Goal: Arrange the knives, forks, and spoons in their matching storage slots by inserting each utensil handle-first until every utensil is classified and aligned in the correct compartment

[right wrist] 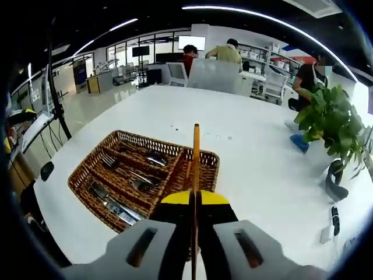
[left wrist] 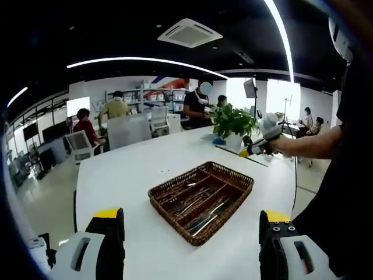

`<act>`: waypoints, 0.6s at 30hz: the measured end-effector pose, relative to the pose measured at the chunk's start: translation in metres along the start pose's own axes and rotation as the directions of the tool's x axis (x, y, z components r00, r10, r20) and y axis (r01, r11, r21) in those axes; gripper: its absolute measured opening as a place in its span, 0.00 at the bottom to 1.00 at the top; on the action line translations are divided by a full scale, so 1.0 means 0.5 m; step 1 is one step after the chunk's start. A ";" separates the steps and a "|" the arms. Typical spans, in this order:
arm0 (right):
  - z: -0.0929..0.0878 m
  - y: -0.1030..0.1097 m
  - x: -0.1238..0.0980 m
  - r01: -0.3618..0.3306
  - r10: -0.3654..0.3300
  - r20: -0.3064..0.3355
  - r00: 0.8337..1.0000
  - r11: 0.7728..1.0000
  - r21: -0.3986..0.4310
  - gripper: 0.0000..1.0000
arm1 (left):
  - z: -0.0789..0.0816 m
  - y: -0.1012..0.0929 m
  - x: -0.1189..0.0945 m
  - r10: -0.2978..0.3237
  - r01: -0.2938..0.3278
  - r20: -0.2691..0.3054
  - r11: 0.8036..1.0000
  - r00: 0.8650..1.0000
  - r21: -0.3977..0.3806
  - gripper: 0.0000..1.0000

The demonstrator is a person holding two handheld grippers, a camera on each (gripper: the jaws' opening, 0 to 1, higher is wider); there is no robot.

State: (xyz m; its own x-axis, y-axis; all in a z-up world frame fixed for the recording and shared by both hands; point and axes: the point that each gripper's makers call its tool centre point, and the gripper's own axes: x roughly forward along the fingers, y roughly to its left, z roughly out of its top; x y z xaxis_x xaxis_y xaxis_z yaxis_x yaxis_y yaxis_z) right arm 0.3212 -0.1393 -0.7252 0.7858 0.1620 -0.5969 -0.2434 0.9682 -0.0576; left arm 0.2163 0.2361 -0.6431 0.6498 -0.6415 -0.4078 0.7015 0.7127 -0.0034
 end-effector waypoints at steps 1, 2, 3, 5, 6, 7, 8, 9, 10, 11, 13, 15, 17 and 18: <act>0.002 -0.001 0.002 0.001 -0.001 0.003 1.000 1.000 0.003 0.00 | 0.000 -0.001 0.000 0.000 0.000 -0.001 1.000 1.000 0.000 1.00; 0.004 -0.002 0.004 0.004 -0.004 0.004 1.000 1.000 0.006 0.00 | -0.001 -0.001 0.000 0.000 0.000 0.000 1.000 1.000 0.000 1.00; 0.005 -0.003 0.007 0.006 -0.006 0.003 1.000 1.000 0.008 0.00 | 0.000 -0.002 -0.002 0.001 -0.001 0.000 1.000 1.000 0.000 1.00; 0.009 -0.002 0.009 0.005 -0.005 0.006 1.000 1.000 0.014 0.00 | 0.000 -0.002 -0.004 0.002 -0.002 0.000 1.000 1.000 -0.002 1.00; 0.011 -0.002 0.011 0.006 -0.006 0.006 1.000 1.000 0.015 0.00 | -0.001 -0.001 -0.004 0.003 -0.003 -0.001 1.000 1.000 -0.001 1.00; 0.012 -0.001 0.013 0.007 -0.007 0.006 1.000 1.000 0.015 0.00 | -0.001 -0.001 -0.005 0.004 -0.004 -0.001 1.000 1.000 -0.001 1.00; 0.014 -0.001 0.015 0.006 -0.006 0.008 1.000 1.000 0.016 0.00 | -0.001 -0.001 -0.006 0.004 -0.004 0.000 1.000 1.000 -0.002 1.00; 0.016 0.000 0.019 0.007 -0.007 0.009 1.000 1.000 0.017 0.00 | -0.002 0.001 -0.007 0.005 -0.005 0.001 1.000 1.000 -0.004 1.00; 0.019 0.001 0.021 0.007 -0.007 0.010 1.000 1.000 0.017 0.00 | -0.003 0.002 -0.007 0.006 -0.006 0.001 1.000 1.000 -0.004 1.00; 0.020 0.001 0.024 0.007 -0.007 0.011 1.000 1.000 0.021 0.00 | -0.003 0.001 -0.007 0.006 -0.006 0.002 1.000 1.000 -0.004 1.00; 0.024 0.001 0.030 0.009 -0.009 0.012 1.000 1.000 0.023 0.00 | -0.005 0.001 -0.008 0.005 -0.005 0.002 1.000 1.000 -0.007 1.00; 0.030 0.000 0.038 0.012 -0.013 0.015 1.000 1.000 0.028 0.00 | -0.008 0.003 -0.009 0.005 -0.005 0.002 1.000 1.000 -0.008 1.00; 0.038 -0.004 0.048 0.015 -0.015 0.019 1.000 0.999 0.033 0.00 | -0.011 0.004 -0.012 0.006 -0.006 0.003 1.000 1.000 -0.011 1.00; 0.041 -0.004 0.051 0.015 -0.016 0.021 1.000 0.999 0.035 0.00 | -0.012 0.004 -0.013 0.006 -0.006 0.003 1.000 1.000 -0.012 1.00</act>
State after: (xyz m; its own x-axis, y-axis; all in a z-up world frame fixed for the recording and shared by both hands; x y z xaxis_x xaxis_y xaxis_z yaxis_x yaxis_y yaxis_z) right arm 0.3535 -0.1333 -0.7238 0.8012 0.1502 -0.5792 -0.2111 0.9767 -0.0388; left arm 0.2120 0.2434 -0.6460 0.6546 -0.6383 -0.4052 0.6943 0.7196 -0.0119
